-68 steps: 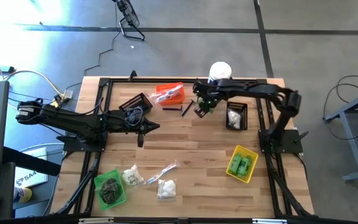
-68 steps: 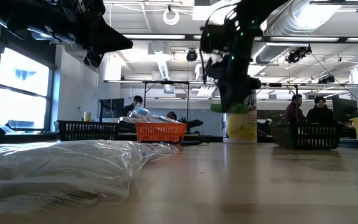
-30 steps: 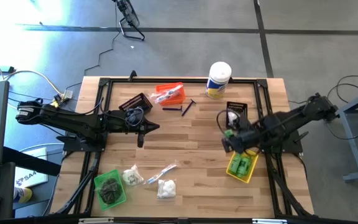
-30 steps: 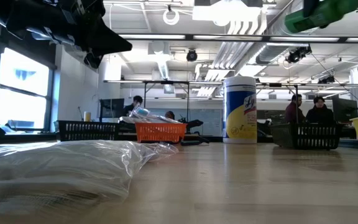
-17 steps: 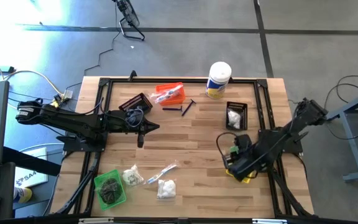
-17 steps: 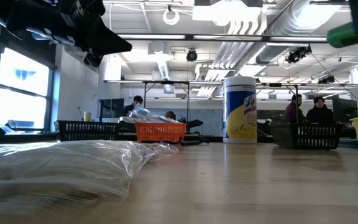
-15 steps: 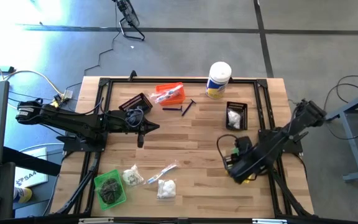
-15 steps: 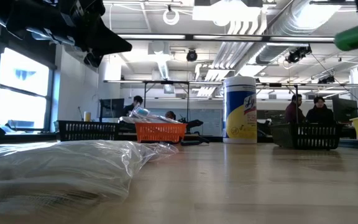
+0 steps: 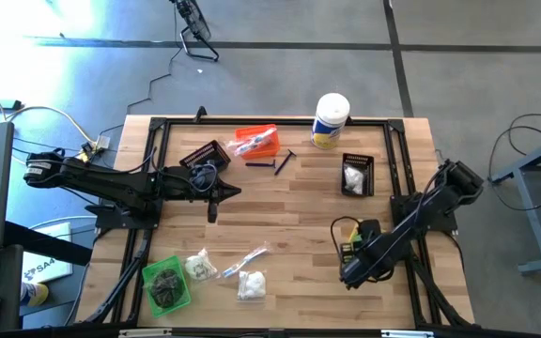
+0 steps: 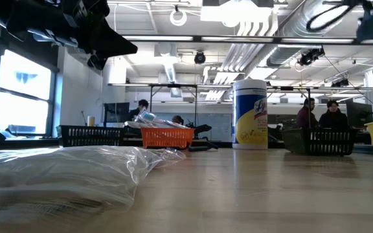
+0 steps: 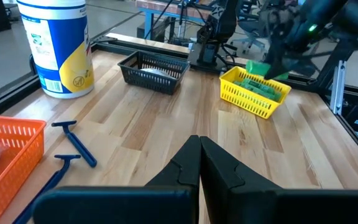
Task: Pick & Place Travel size toiletries
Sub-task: Put the green shampoo bottle into the yellow bin
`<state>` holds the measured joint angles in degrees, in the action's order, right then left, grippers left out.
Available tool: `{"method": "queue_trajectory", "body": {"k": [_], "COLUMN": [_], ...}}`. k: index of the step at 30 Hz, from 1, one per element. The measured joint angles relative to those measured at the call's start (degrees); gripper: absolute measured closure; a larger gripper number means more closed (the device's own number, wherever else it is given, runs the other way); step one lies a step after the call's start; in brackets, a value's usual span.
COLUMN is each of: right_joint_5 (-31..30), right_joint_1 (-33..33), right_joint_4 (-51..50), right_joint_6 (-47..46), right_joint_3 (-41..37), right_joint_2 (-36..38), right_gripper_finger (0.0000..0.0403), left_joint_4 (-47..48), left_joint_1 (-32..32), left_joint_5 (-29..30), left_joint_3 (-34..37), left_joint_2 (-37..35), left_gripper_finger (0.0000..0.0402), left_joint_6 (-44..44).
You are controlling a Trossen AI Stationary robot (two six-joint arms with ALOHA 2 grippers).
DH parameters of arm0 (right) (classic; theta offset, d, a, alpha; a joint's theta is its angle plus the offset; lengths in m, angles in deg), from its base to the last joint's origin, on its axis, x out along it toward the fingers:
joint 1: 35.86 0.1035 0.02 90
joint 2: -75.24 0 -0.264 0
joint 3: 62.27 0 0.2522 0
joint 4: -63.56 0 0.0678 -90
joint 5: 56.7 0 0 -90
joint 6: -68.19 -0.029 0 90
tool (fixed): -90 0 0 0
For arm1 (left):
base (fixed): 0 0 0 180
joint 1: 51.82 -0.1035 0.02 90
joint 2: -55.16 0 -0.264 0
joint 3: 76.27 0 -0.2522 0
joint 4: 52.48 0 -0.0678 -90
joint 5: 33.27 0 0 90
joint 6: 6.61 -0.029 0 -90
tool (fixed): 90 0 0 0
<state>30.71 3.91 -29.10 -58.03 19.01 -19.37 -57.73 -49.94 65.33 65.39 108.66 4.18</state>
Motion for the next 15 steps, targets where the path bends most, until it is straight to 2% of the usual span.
{"method": "queue_trajectory", "body": {"k": [5,9,15], "right_joint_5": [1.7,3.9,5.7], "right_joint_1": [-0.1,-0.4,-0.4], "right_joint_4": [4.5,4.5,4.1], "right_joint_6": [-1.4,-1.4,1.4], "right_joint_3": [-4.3,-4.8,-4.8], "right_joint_2": [0.0,0.0,0.1], "right_gripper_finger": [0.024,0.023,0.0161], "left_joint_4": [-0.1,-0.1,-0.1], "left_joint_1": [0.0,0.0,0.0], "left_joint_5": [0.0,0.0,0.0], "left_joint_3": [0.0,0.0,0.0], "left_joint_2": [0.0,0.0,0.0], "left_gripper_finger": [0.0401,0.0401,0.0401], "left_joint_6": [0.0,0.0,0.0]}}
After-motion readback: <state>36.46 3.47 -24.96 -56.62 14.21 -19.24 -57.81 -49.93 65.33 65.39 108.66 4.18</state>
